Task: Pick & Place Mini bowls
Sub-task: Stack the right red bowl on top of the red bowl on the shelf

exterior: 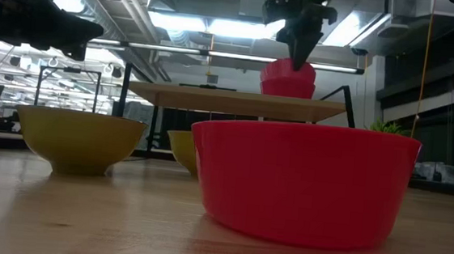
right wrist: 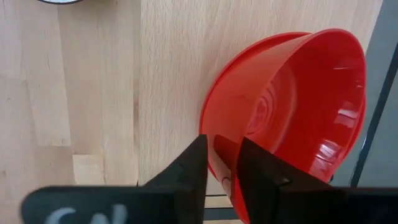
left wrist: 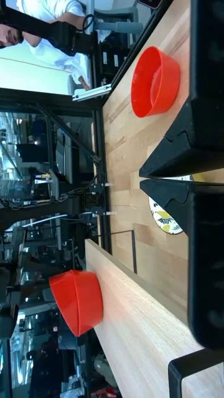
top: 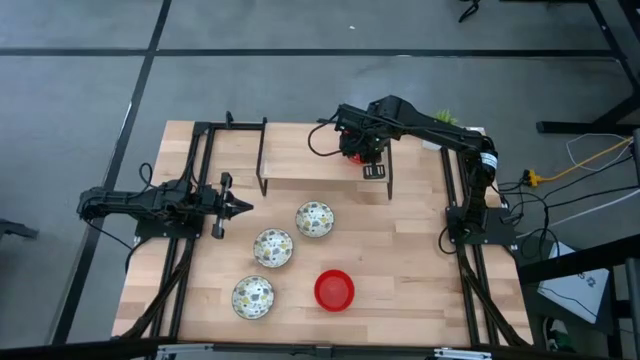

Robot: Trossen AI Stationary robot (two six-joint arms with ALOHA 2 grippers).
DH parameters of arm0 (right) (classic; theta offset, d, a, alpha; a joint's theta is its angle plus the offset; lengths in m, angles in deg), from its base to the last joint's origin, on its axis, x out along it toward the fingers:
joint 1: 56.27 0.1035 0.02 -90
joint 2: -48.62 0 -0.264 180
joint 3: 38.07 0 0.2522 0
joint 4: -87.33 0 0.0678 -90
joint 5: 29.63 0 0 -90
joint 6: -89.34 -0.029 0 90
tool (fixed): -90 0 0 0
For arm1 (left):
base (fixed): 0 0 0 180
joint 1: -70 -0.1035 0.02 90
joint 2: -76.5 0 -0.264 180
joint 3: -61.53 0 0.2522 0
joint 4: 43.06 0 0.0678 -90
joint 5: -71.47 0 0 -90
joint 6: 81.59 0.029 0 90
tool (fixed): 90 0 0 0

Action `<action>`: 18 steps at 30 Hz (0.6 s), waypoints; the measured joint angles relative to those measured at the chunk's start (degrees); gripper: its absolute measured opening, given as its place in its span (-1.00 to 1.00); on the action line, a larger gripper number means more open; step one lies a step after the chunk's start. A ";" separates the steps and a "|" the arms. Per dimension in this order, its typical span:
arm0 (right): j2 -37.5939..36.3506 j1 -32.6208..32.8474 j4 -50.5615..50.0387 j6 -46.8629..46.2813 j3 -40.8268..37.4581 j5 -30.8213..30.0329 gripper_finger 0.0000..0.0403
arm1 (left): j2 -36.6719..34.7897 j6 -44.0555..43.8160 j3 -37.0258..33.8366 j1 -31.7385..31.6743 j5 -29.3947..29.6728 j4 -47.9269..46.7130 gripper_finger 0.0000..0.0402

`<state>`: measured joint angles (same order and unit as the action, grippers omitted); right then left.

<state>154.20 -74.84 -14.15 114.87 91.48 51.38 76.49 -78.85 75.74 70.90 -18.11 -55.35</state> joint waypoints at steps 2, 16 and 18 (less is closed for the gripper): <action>0.00 0.00 0.00 0.01 0.00 0.00 -0.48 | 0.00 0.00 0.00 0.00 0.00 -0.02 -0.95; -0.48 0.00 0.02 -0.13 0.10 -2.11 -0.22 | 0.00 0.00 0.02 0.01 0.00 0.00 -0.96; -0.96 -0.02 -0.14 -0.03 0.66 -2.38 -0.21 | 0.00 0.00 0.00 0.02 0.01 0.00 -0.96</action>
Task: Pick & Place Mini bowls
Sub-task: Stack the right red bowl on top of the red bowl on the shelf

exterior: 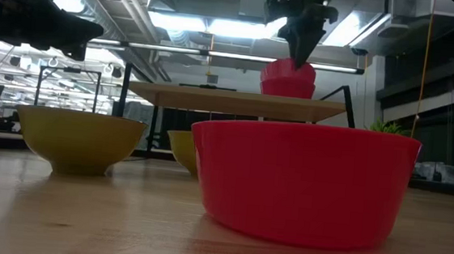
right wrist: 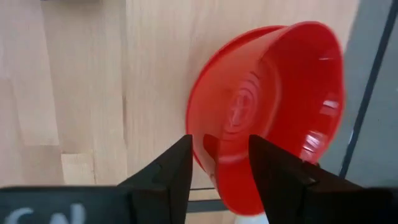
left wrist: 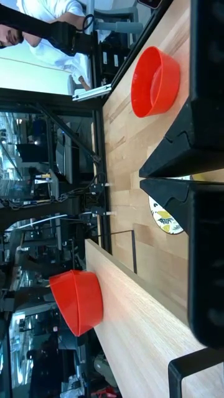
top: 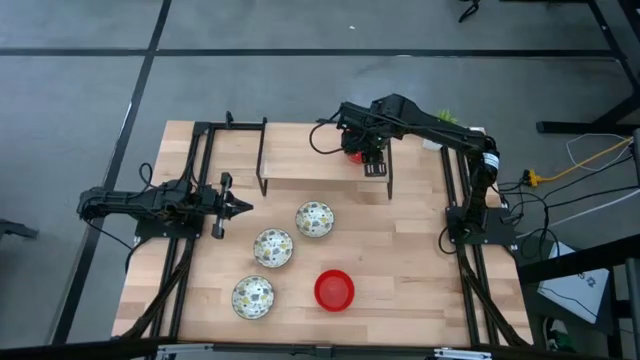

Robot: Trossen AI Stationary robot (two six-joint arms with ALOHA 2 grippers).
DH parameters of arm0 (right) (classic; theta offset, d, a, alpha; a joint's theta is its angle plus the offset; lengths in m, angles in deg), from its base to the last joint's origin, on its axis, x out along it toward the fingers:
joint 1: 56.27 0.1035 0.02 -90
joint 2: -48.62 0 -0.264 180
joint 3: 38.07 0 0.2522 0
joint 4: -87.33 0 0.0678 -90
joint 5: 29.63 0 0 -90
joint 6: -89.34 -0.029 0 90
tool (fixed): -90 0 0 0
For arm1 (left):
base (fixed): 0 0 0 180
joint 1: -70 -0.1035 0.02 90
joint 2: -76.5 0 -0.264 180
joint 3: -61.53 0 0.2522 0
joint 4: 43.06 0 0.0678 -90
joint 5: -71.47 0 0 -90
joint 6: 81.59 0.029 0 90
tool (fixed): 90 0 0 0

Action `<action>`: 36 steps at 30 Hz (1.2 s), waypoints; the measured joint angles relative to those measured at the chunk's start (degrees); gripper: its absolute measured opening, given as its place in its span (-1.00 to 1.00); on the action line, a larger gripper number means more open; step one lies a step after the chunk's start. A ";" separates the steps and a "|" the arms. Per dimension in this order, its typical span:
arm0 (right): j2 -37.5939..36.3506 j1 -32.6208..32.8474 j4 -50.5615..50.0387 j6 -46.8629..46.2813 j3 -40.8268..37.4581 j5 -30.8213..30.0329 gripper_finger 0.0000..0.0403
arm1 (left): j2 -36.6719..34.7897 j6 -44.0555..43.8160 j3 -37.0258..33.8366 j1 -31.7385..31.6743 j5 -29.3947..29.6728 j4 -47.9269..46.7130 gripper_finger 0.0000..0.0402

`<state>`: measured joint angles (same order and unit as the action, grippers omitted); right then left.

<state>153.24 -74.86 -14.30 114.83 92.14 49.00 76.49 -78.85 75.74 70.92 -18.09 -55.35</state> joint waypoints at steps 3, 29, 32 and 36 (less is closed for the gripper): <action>-0.57 0.00 -0.17 0.02 1.05 -0.02 -0.21 | 0.00 0.00 0.02 0.00 -0.01 -0.01 -0.95; -0.66 0.00 -1.32 -1.01 2.18 3.17 -0.66 | 0.00 0.00 0.01 -0.01 0.01 -0.02 -0.96; -0.64 0.00 -1.32 -1.05 2.16 4.08 -0.77 | 0.00 0.00 0.02 -0.02 -0.01 0.00 -0.96; -0.61 0.00 -1.32 -1.05 2.16 4.07 -0.87 | 0.00 0.00 0.00 0.00 -0.01 0.00 -0.95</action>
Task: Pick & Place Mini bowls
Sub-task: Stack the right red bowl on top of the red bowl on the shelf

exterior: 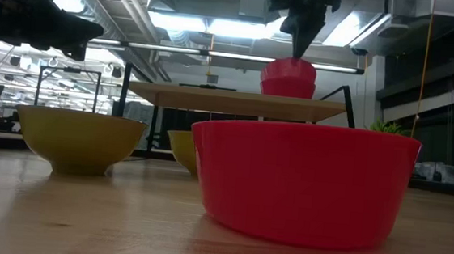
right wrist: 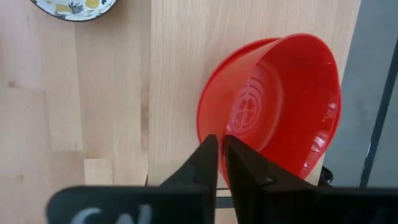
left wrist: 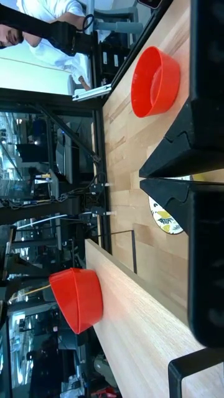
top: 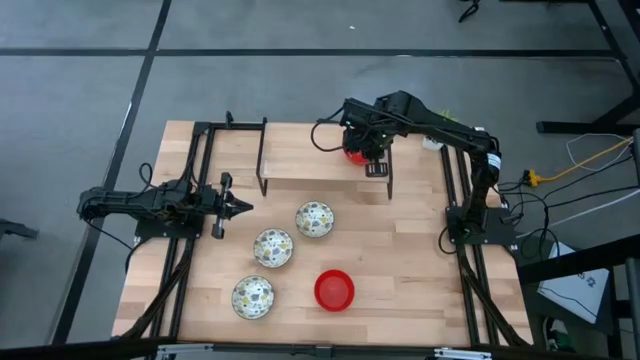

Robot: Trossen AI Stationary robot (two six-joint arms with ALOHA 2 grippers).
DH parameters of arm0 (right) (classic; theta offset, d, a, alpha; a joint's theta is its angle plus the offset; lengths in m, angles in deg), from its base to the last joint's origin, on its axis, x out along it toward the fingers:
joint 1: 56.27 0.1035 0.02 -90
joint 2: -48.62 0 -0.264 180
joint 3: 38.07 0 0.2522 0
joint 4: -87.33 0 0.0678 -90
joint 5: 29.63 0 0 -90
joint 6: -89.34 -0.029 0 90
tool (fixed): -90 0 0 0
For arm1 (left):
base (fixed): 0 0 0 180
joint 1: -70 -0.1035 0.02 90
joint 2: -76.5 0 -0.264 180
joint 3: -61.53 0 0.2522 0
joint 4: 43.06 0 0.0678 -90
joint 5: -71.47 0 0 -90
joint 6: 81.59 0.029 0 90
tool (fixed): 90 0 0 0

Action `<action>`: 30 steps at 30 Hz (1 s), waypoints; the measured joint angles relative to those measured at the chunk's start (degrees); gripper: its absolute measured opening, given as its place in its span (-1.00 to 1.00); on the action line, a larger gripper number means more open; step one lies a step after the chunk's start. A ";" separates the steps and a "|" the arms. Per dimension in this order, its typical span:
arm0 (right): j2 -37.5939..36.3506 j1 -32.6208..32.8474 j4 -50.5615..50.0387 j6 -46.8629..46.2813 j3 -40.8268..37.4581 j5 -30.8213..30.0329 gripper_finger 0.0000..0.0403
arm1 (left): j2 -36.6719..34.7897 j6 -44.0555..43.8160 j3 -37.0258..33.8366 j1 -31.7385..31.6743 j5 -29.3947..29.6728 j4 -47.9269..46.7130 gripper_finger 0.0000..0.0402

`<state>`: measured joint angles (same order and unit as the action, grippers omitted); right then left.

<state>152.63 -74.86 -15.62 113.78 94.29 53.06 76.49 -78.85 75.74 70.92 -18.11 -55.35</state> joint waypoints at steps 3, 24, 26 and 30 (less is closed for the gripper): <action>0.00 0.00 0.00 0.00 0.00 0.00 -0.91 | 0.00 0.00 0.02 -0.02 0.01 0.00 -0.94; 0.02 0.00 0.85 -0.28 -0.02 -0.17 -0.40 | 0.00 0.00 0.02 -0.02 0.02 -0.02 -0.96; 0.02 0.01 1.08 -0.03 -0.02 -0.17 -0.39 | 0.00 0.00 0.02 -0.01 0.01 -0.02 -0.96; 0.02 0.00 1.07 -0.02 -0.02 -0.17 -0.39 | 0.00 0.00 0.02 -0.01 0.01 0.00 -0.96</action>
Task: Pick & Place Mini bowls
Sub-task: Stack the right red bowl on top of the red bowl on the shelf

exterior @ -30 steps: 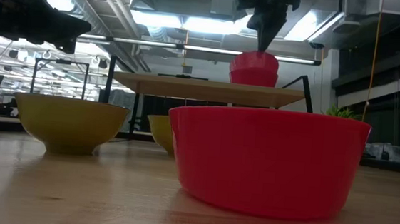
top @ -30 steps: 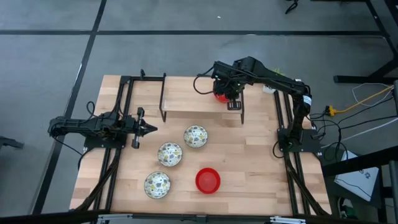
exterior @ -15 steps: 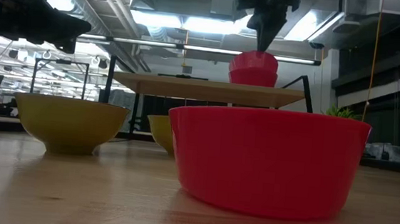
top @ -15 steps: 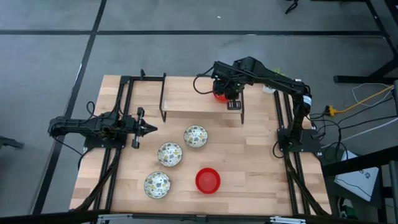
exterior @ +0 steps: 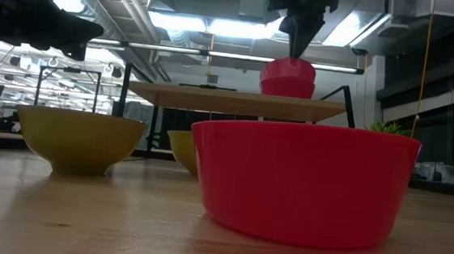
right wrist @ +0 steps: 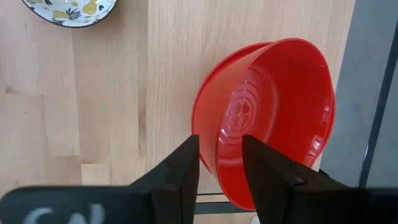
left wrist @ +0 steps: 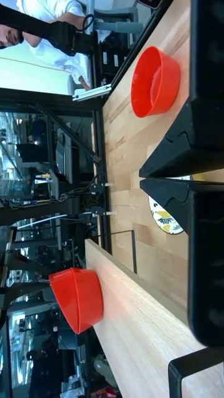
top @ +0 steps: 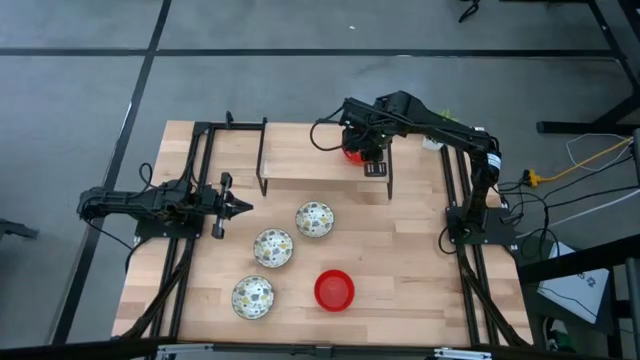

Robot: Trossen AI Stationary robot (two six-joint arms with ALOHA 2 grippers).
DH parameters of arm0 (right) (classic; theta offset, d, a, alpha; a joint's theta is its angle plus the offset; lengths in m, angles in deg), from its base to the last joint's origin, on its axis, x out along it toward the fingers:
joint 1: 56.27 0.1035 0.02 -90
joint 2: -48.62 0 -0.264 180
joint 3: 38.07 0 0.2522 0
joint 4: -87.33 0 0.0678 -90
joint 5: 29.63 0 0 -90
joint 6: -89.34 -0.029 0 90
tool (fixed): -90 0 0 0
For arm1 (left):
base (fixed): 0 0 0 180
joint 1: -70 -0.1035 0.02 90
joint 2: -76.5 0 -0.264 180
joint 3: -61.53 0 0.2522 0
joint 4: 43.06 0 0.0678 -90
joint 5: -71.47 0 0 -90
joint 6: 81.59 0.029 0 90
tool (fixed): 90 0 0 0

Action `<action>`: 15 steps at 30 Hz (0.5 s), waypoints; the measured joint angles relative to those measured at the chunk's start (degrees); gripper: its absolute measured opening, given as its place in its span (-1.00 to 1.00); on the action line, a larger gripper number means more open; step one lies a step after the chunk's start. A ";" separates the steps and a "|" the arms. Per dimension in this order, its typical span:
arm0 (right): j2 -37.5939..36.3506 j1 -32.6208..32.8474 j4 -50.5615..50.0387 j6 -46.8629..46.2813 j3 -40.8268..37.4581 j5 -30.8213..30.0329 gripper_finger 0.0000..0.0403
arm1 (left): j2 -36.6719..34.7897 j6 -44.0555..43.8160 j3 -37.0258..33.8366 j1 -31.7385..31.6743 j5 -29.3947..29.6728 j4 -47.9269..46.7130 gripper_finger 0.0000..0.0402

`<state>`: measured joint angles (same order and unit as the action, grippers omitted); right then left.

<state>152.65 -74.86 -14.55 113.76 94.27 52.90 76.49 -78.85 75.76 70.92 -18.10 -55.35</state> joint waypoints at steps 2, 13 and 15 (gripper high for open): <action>0.18 0.00 -0.01 -0.04 0.00 0.02 -0.39 | 0.00 0.00 -0.01 -0.01 0.01 -0.01 -0.95; 0.96 -0.02 -0.17 -0.07 -0.09 0.19 -0.57 | 0.00 0.00 -0.02 -0.01 0.00 -0.02 -0.95; 0.96 -0.02 -0.24 -0.02 -0.09 0.19 -0.68 | 0.00 0.00 0.00 0.01 0.01 -0.01 -0.95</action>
<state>153.61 -74.88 -14.79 113.74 94.19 53.09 76.49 -78.85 75.76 70.93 -18.09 -55.35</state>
